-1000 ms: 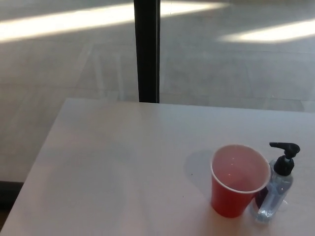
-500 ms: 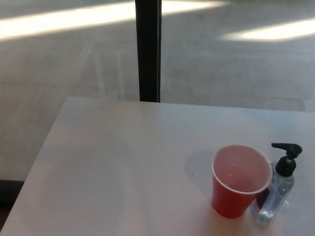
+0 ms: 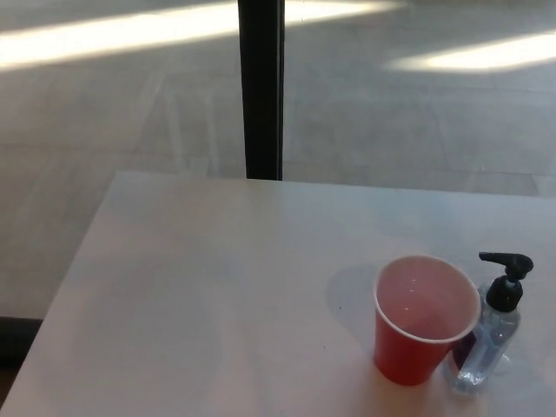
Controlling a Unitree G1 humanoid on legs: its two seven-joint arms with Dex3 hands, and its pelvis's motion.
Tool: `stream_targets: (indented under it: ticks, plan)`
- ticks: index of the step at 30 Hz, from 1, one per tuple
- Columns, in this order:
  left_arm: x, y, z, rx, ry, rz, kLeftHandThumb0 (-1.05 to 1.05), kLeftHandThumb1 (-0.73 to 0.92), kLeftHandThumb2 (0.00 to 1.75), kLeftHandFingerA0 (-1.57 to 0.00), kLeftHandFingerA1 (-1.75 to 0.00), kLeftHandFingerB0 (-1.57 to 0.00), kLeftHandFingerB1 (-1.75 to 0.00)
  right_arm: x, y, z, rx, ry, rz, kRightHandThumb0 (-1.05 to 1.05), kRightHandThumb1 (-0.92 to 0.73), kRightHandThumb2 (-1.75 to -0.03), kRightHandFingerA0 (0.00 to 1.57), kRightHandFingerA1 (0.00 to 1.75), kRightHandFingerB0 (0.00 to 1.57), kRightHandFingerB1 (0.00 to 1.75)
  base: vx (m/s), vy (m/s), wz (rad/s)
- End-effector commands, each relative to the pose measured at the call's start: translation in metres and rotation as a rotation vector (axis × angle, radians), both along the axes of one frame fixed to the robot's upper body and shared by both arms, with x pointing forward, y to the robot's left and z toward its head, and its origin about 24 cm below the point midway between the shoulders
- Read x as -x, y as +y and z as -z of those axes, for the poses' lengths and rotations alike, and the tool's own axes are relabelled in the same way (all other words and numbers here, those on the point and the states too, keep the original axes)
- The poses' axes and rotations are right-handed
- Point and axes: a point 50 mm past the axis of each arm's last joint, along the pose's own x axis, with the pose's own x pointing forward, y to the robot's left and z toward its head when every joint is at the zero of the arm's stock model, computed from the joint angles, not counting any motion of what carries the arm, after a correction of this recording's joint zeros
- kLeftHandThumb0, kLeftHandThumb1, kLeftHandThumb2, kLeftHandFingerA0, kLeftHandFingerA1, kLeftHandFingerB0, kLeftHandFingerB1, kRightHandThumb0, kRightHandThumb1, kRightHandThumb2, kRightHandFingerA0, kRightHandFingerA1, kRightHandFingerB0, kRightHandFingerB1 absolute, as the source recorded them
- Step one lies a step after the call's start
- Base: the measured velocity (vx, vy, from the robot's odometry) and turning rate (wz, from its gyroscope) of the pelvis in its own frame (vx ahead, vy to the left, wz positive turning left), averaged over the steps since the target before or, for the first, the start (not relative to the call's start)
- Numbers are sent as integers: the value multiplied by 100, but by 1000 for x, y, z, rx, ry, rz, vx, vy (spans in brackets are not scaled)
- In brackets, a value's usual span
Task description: The robot uses its right hand fist to press the hand soap kept in the middle of the table to get liquid hand soap out
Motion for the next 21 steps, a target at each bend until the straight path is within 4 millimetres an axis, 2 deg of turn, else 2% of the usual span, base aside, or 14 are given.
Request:
stream_targets:
  ticks: [1, 2, 3, 7, 12, 14, 17, 21]
  plan:
    - [2, 6, -4, -26, 13, -10, -18, 41, 94, -69, -86, -54, -76, 2, 9, 14, 4, 87, -67, -19, -54, -127, 99, 175, 65, 169, 0, 0, 0]
    - [2, 6, -4, -26, 13, -10, -18, 41, 94, -69, -86, -54, -76, 2, 9, 14, 5, 88, -67, -19, -54, -127, 99, 175, 65, 169, 0, 0, 0]
    - [1, 6, -5, -22, 8, -12, -18, 39, 97, -71, -87, -51, -76, 4, 15, 26, 24, 119, -102, -17, -53, -132, 98, 175, 68, 173, 0, 0, 0]
    - [1, 6, -4, -23, 6, -16, -19, 40, 95, -72, -89, -54, -78, 5, 17, 38, 39, 159, -135, -16, -52, -129, 100, 175, 70, 171, 0, 0, 0]
    - [2, 6, -4, -20, 0, -17, -18, 40, 96, -69, -86, -53, -77, 5, 15, 44, 42, 179, -127, -19, -52, -134, 103, 175, 70, 172, 0, 0, 0]
    - [1, 5, -4, -31, 14, -9, -19, 43, 95, -67, -85, -48, -74, 6, 14, 48, 53, 195, -120, -19, -56, -128, 102, 175, 70, 169, 0, 0, 0]
    - [2, 5, -4, -34, 20, -16, -19, 43, 94, -72, -88, -50, -75, 8, 14, 52, 71, 199, -120, -20, -55, -129, 102, 175, 67, 170, 0, 0, 0]
    - [3, 4, -3, -25, 9, -18, -20, 42, 95, -68, -86, -49, -75, 10, 16, 58, 84, 215, -121, -19, -54, -126, 102, 175, 68, 173, 0, 0, 0]
